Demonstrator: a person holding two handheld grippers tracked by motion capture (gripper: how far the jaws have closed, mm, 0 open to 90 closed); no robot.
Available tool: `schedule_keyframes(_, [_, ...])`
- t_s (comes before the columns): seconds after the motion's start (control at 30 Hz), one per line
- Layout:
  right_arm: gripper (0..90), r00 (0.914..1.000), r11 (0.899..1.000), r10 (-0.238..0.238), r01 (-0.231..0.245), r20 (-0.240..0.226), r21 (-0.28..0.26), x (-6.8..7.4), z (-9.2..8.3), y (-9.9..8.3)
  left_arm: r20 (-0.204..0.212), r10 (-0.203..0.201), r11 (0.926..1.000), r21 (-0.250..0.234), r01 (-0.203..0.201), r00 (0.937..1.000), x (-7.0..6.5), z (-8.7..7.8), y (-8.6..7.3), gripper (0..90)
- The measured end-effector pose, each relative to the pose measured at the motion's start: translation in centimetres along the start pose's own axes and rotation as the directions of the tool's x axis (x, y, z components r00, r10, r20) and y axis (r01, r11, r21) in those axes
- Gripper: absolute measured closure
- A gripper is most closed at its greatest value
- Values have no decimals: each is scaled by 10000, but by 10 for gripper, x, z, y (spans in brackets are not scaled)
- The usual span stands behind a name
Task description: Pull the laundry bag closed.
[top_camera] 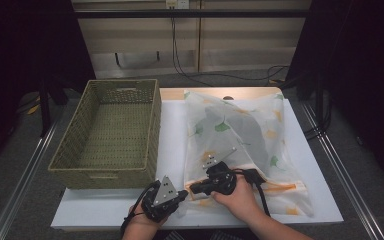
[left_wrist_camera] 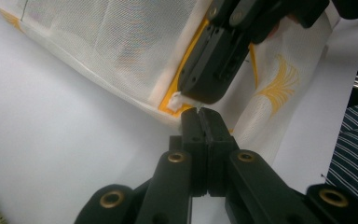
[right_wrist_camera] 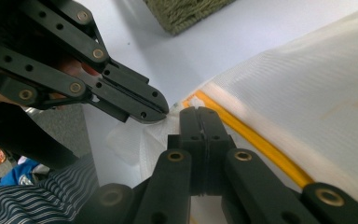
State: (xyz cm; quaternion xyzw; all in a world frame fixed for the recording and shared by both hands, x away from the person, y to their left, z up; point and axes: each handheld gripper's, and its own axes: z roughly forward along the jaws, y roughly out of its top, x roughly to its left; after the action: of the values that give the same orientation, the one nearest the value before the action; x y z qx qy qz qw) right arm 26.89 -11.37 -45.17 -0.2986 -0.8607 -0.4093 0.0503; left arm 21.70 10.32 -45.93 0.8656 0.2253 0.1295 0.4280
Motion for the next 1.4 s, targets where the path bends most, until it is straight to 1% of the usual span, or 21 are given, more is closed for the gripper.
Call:
schedule_keyframes(0.03, [900,10000,10000,45,-45,-1,-85,0,-2,0,-34,25,10000,16,-25,10000,0,0,0,898])
schedule_keyframes(0.07, [900,10000,9999,58,-58,-13,-151,-1,-4,0,-134,120,9998,160,-118,9998,1,-1,0,898])
schedule_keyframes(0.13, [900,9999,9994,127,-126,23,-307,-1,-8,2,-85,287,9993,250,-284,9996,1,-1,1,899])
schedule_keyframes(0.2, [900,9999,9992,162,-162,-6,-359,-2,-8,2,-23,218,9997,142,-217,9998,1,1,1,899])
schedule_keyframes(0.27, [900,9999,9991,144,-146,-51,-397,-1,-7,2,-70,138,9994,309,-136,9999,0,0,1,898])
schedule_keyframes(0.33, [900,9998,9989,185,-186,-26,-423,0,-5,2,-132,11,9998,176,-9,9999,-1,1,0,898])
schedule_keyframes(0.37, [900,10000,9991,89,-88,36,-419,0,-3,2,-72,90,9995,302,-87,9999,0,1,1,899])
schedule_keyframes(0.57, [900,9999,9977,104,-101,43,-665,1,-1,5,-4,42,9999,144,-42,10000,-1,2,0,898])
schedule_keyframes(0.7, [900,9999,9977,98,-92,83,-667,1,1,6,-40,205,9990,394,-203,9998,0,1,1,898])
schedule_keyframes(0.73, [900,9999,9979,61,-55,92,-653,1,2,6,-61,159,9992,366,-157,9999,-1,1,1,899])
schedule_keyframes(0.77, [900,9999,9978,70,-63,112,-657,2,3,6,7,118,9998,184,-118,9999,-1,2,0,899])
schedule_keyframes(0.87, [899,9998,9986,0,11,206,-527,3,5,6,-20,59,9999,153,-59,10000,-1,3,0,899])
schedule_keyframes(0.9, [898,9998,9986,9,2,200,-523,2,6,6,-53,86,9996,259,-85,9999,-1,2,1,899])
schedule_keyframes(0.97, [897,9997,9992,-10,19,240,-411,2,8,5,15,-41,10000,49,41,10000,-2,3,0,899])
schedule_keyframes(1.03, [899,9997,9996,25,-18,244,-275,2,10,4,15,33,9999,120,-33,10000,-1,3,0,898])
schedule_keyframes(1.1, [900,9998,9996,16,-11,193,-276,1,12,4,-25,182,9992,360,-181,9998,0,1,1,898])
schedule_keyframes(1.13, [900,9998,9994,16,-8,218,-347,1,12,4,-1,187,9994,298,-187,9998,0,1,1,899])
schedule_keyframes(1.17, [900,9997,9994,59,-51,229,-353,2,11,4,8,16,9999,164,-16,10000,-1,2,0,899])
schedule_keyframes(1.3, [900,9999,9991,-14,21,160,-416,1,9,5,10,60,9996,268,-60,10000,-1,1,0,898])
schedule_keyframes(1.33, [900,9998,9992,56,-49,168,-388,1,8,5,73,-32,9999,98,31,10000,0,2,0,897])
schedule_keyframes(1.4, [900,9998,9990,-84,91,160,-439,1,5,5,54,-124,9999,71,124,9999,1,1,0,885])
